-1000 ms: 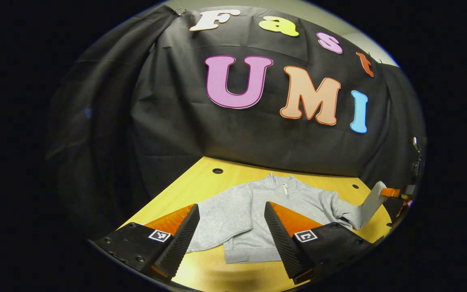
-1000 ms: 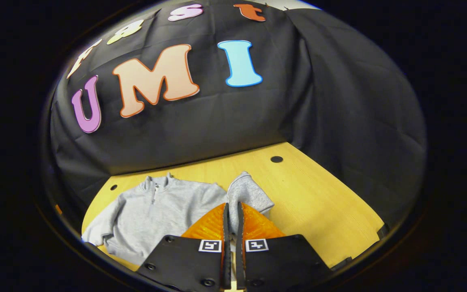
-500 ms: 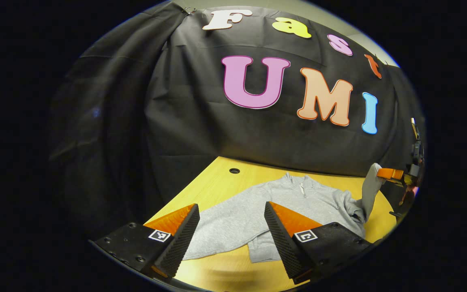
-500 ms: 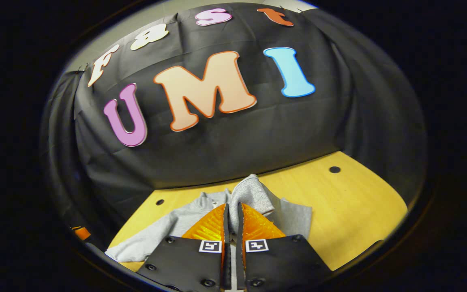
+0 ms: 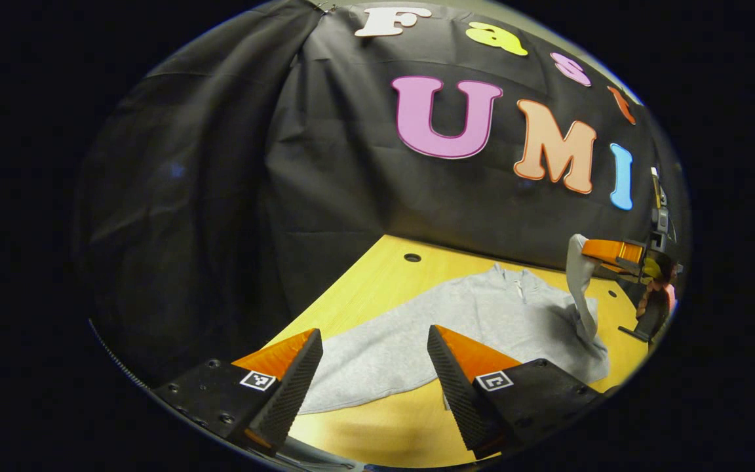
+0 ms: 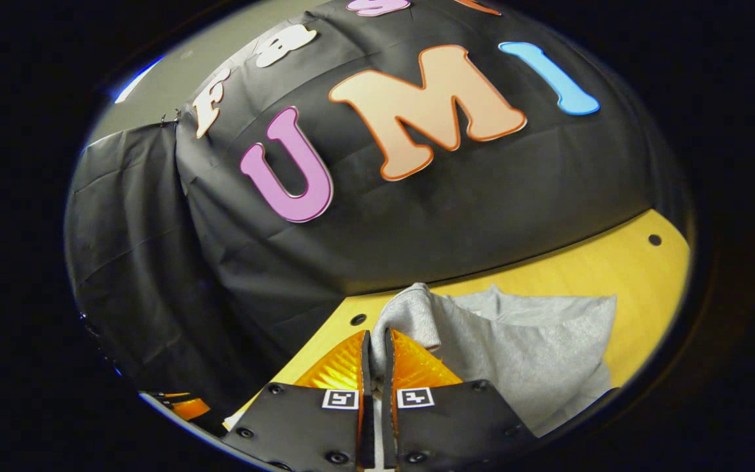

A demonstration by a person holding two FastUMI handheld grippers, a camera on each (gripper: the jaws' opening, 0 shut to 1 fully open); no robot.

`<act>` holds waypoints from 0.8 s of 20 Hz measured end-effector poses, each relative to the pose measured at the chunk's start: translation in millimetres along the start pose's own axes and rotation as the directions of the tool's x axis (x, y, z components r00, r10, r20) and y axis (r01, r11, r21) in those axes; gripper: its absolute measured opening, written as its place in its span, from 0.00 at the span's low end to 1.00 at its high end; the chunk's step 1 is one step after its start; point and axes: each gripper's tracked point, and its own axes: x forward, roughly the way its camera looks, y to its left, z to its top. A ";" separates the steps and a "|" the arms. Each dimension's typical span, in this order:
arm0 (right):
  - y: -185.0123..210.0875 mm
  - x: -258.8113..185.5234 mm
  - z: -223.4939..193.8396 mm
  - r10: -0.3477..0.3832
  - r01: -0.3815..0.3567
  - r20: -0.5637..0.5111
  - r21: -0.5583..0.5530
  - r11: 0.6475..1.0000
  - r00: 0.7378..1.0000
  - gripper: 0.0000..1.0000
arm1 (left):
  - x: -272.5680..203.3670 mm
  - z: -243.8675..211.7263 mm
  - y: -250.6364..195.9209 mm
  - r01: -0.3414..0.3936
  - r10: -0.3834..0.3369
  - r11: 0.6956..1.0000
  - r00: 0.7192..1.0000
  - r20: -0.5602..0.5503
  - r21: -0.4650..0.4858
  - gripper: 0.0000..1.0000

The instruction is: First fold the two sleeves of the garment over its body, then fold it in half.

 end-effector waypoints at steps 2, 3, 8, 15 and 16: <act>8.9 23.3 -13.4 0.025 -0.025 -0.026 0.018 1.000 0.999 0.07 | 0.8 -8.5 11.9 -0.024 0.024 1.000 1.000 -0.013 -0.013 0.94; 7.6 33.5 -23.0 0.026 -0.025 -0.038 0.024 0.999 0.999 0.07 | 1.8 -14.5 17.7 -0.037 0.037 0.999 0.999 -0.022 -0.018 0.92; 10.3 70.6 -65.4 0.041 -0.032 -0.116 0.072 0.997 0.992 0.07 | 5.9 -45.1 47.2 -0.105 0.100 0.993 0.991 -0.084 -0.058 0.94; -1.3 93.5 -114.9 0.050 -0.028 -0.217 0.103 0.994 0.975 0.20 | 18.2 -81.9 93.7 -0.216 0.203 0.973 0.968 -0.146 -0.080 0.95; -1.6 91.9 -117.4 0.052 -0.030 -0.224 0.100 0.995 0.973 0.21 | 21.1 -87.5 97.6 -0.223 0.209 0.971 0.965 -0.158 -0.082 0.94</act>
